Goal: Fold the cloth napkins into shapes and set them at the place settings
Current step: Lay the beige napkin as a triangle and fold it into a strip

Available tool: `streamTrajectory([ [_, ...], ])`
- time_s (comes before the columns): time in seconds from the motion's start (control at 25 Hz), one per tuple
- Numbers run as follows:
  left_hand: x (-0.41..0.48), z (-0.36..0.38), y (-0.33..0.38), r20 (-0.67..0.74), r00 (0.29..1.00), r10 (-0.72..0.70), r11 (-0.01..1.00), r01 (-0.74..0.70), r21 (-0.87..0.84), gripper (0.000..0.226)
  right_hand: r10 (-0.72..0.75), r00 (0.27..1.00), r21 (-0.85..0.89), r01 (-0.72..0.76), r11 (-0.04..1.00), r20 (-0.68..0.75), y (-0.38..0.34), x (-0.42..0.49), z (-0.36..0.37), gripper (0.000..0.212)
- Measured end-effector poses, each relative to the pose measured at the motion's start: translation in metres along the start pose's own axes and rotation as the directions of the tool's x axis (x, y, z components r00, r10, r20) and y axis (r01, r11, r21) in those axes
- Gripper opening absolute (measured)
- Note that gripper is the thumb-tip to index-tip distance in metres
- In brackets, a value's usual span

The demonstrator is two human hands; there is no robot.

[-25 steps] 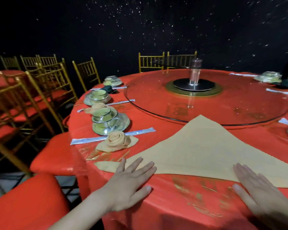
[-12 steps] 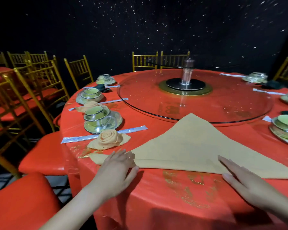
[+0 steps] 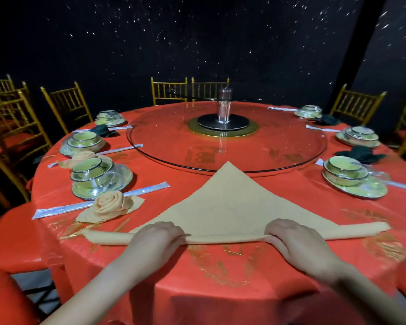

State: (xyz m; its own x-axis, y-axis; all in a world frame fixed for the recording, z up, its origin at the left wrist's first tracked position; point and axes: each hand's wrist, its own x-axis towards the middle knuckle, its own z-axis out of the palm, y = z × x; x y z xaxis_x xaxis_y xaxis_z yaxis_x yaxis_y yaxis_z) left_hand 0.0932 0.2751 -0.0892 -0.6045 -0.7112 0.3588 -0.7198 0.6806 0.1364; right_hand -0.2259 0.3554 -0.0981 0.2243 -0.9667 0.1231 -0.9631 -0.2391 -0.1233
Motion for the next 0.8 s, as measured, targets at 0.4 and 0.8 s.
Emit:
streamTrajectory([
  [0.4, 0.01, -0.006, -0.002, 0.137, 0.923, -0.36, 0.933, 0.36, 0.024, 0.021, 0.214, 0.972, 0.199, -0.192, 0.961, -0.095, 0.017, 0.026, -0.008, 0.024],
  [0.8, 0.053, 0.056, 0.127, 0.197, 0.964, 0.179, 0.984, -0.172, -0.055, 0.06, 0.158, 0.976, 0.117, -0.141, 0.983, -0.152, 0.014, 0.016, 0.003, 0.054],
])
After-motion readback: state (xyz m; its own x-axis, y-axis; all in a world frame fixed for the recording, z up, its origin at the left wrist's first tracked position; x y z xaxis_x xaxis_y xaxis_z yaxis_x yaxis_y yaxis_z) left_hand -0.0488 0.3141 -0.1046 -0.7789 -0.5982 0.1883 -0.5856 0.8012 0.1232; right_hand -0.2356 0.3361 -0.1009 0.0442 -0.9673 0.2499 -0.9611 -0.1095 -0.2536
